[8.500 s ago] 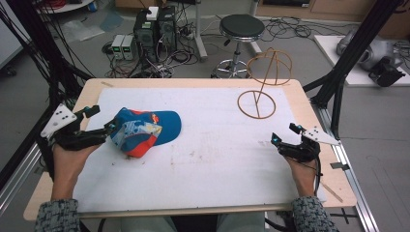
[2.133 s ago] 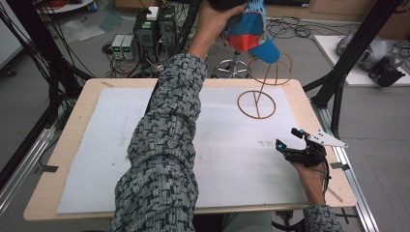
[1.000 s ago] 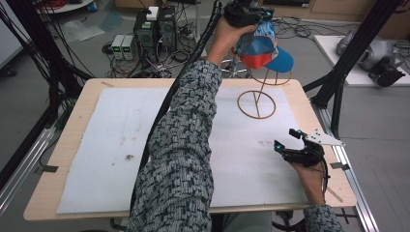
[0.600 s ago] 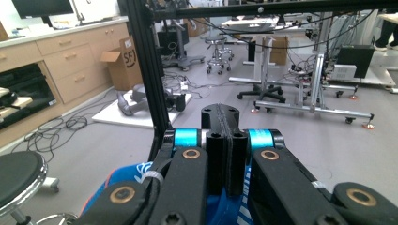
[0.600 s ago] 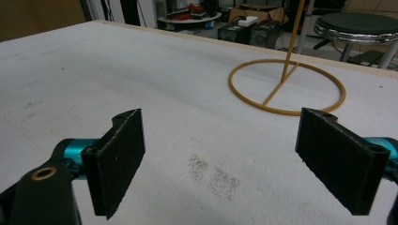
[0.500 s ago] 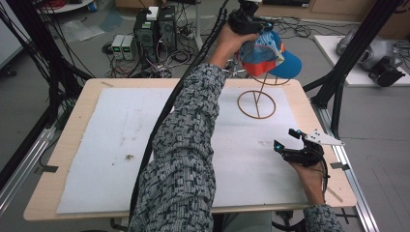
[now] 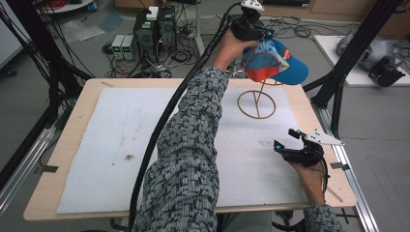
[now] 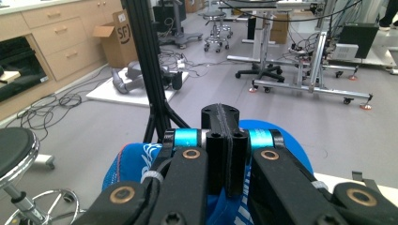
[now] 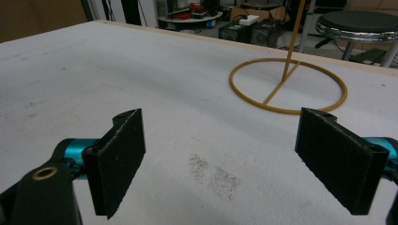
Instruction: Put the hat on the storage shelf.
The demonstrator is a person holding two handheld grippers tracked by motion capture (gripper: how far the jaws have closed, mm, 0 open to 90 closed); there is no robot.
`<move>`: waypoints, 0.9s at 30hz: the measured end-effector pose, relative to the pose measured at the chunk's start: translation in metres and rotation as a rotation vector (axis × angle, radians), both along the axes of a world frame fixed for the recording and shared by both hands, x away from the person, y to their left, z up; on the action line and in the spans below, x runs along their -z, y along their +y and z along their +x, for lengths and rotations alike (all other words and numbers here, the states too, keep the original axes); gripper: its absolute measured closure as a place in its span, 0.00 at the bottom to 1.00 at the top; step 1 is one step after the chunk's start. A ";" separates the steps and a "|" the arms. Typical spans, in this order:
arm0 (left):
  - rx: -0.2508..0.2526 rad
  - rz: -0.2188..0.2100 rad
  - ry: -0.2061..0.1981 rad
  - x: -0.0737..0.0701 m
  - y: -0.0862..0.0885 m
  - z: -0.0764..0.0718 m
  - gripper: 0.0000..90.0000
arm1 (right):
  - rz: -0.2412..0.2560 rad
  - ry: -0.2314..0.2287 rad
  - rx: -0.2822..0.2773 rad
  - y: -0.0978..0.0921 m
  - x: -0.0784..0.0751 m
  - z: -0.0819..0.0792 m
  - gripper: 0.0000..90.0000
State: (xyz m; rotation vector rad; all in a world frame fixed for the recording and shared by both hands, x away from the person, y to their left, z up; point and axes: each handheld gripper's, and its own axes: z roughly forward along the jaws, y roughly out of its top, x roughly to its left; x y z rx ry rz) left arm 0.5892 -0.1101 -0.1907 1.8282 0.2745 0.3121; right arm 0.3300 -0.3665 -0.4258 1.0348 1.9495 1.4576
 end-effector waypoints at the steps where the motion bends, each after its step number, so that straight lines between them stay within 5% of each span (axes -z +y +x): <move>1: -0.002 0.003 0.003 0.001 0.000 0.001 0.99 | 0.001 0.004 0.001 0.000 0.000 0.000 0.17; 27: -0.009 0.035 0.040 0.023 -0.011 0.012 0.99 | -0.010 0.004 -0.005 0.001 0.001 0.001 0.17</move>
